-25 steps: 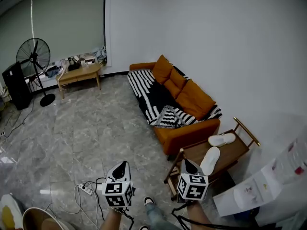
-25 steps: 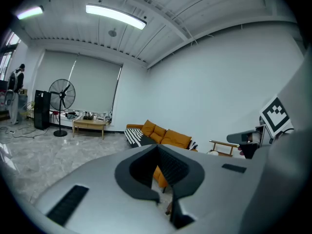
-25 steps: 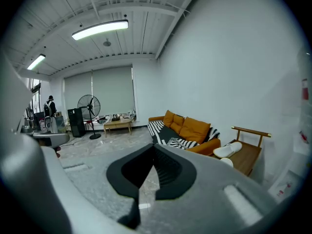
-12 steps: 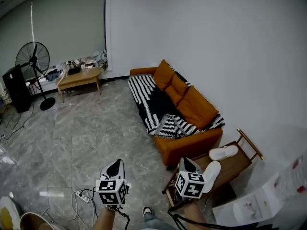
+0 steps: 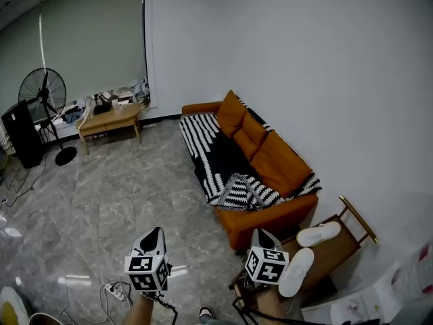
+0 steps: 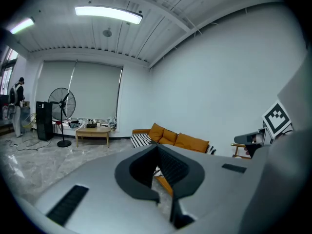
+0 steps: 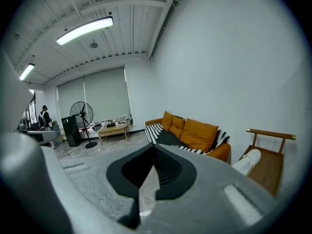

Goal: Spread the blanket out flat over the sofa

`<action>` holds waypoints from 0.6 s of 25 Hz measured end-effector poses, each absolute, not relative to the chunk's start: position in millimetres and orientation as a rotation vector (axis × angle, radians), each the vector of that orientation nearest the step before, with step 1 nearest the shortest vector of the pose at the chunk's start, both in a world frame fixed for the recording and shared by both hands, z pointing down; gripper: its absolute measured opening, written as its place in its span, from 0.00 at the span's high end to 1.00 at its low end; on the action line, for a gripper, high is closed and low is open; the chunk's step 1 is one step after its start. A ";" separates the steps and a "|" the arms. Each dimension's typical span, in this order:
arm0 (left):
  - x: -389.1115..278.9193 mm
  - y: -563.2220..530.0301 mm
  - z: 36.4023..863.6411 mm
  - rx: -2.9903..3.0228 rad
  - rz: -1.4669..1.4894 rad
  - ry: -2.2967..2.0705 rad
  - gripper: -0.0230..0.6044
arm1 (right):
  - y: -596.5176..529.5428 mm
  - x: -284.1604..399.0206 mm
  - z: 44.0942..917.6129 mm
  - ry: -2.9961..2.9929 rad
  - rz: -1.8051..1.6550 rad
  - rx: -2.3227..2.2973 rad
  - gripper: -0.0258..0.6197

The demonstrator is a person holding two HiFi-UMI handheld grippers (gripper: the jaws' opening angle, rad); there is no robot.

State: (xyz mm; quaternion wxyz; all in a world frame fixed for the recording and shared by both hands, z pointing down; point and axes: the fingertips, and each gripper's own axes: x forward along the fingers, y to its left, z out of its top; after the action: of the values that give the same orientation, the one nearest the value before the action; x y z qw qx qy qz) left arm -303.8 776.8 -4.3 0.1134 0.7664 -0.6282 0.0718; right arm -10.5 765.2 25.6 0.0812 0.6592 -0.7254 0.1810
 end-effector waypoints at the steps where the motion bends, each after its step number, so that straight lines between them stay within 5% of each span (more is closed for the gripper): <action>1: -303.9 767.7 -3.1 2.244 0.212 -1.845 0.96 | 755.3 -9.2 25.8 -2.165 0.539 1.969 0.95; 15: -276.4 664.6 25.4 2.248 0.249 -1.781 0.96 | 667.3 21.1 41.7 -2.103 0.563 1.989 0.95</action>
State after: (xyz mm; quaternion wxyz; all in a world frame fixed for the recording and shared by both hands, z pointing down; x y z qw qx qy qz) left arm -276.4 664.6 25.4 0.1310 0.7742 -0.6133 0.0856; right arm 21.1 667.3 41.7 0.0961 0.6713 -0.7100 0.1901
